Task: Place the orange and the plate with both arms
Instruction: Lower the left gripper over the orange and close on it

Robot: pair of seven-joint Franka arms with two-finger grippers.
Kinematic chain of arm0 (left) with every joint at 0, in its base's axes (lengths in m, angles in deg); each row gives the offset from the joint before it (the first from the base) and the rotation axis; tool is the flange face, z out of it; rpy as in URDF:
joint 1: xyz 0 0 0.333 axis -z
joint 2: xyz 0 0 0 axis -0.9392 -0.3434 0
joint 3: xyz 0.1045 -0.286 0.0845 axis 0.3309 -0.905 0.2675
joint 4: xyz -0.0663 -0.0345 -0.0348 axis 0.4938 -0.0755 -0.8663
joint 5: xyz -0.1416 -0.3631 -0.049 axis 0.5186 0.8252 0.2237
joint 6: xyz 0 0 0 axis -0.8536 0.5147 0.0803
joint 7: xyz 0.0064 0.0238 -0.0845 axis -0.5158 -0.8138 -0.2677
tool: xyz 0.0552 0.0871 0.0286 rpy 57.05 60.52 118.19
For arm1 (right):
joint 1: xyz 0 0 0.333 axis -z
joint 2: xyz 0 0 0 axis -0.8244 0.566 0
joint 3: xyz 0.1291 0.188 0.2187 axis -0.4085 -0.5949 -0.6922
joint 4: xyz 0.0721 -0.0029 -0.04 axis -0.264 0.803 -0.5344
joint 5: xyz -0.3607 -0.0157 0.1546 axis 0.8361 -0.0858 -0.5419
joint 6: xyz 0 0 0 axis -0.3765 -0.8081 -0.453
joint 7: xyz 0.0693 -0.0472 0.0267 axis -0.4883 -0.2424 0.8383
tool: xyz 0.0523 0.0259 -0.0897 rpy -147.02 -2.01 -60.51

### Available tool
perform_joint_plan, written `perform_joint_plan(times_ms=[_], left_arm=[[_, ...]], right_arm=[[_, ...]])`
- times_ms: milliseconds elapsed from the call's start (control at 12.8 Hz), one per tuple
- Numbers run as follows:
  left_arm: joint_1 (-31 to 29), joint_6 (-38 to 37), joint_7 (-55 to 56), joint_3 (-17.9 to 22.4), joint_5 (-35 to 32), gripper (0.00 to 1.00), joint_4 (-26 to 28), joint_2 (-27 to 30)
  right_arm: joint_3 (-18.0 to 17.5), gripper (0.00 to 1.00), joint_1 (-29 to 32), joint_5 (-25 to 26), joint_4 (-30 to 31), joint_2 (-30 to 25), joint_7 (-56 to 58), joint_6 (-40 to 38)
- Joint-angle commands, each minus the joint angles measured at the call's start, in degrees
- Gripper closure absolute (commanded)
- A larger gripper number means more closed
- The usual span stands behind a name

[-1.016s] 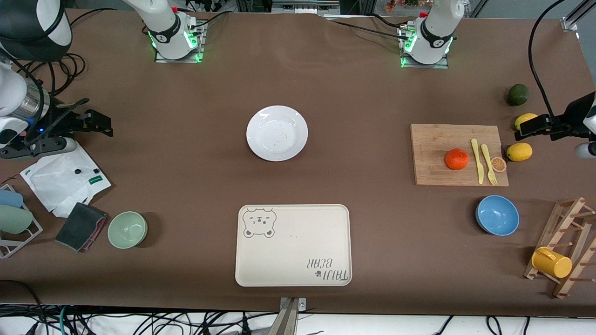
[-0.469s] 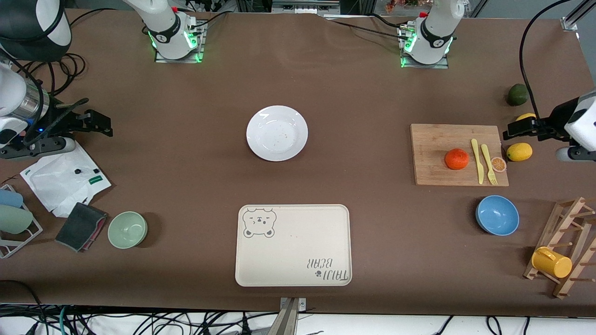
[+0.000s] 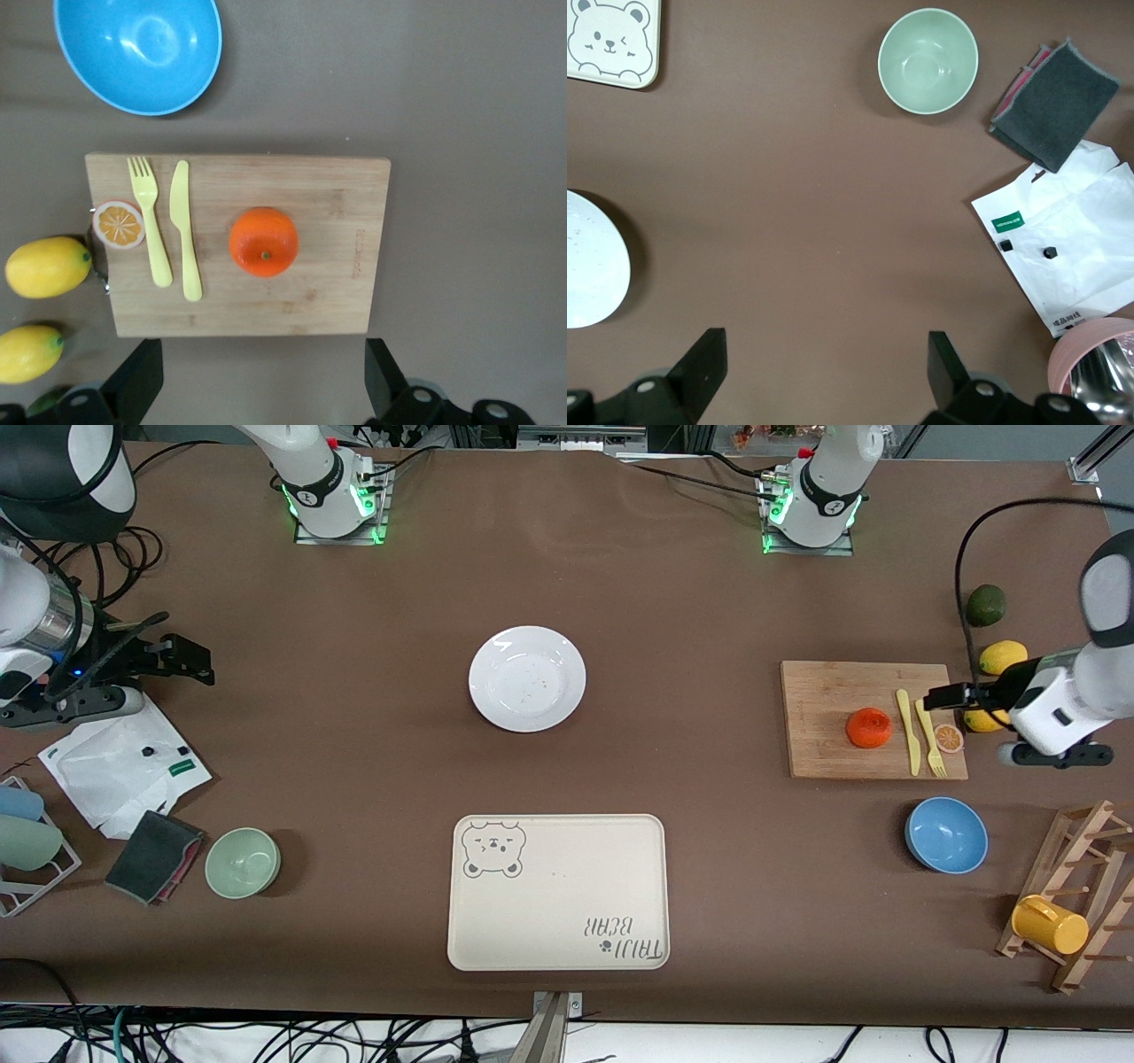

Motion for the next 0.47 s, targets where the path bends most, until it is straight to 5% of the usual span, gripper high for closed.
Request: perform_joint_plan(times_ms=[0, 391], left_arm=[[0.61, 8.86, -0.37, 0.01, -1.45, 0.00, 8.58, 1.34], [1.40, 25.48, 1.11, -0.51, -7.60, 0.00, 21.60, 1.08]], right_arm=[[0.14, 0.00, -0.08, 0.37, -0.38, -0.24, 0.50, -0.89], [0.22, 0.00, -0.08, 0.28, -0.21, -0.24, 0.50, -0.80]])
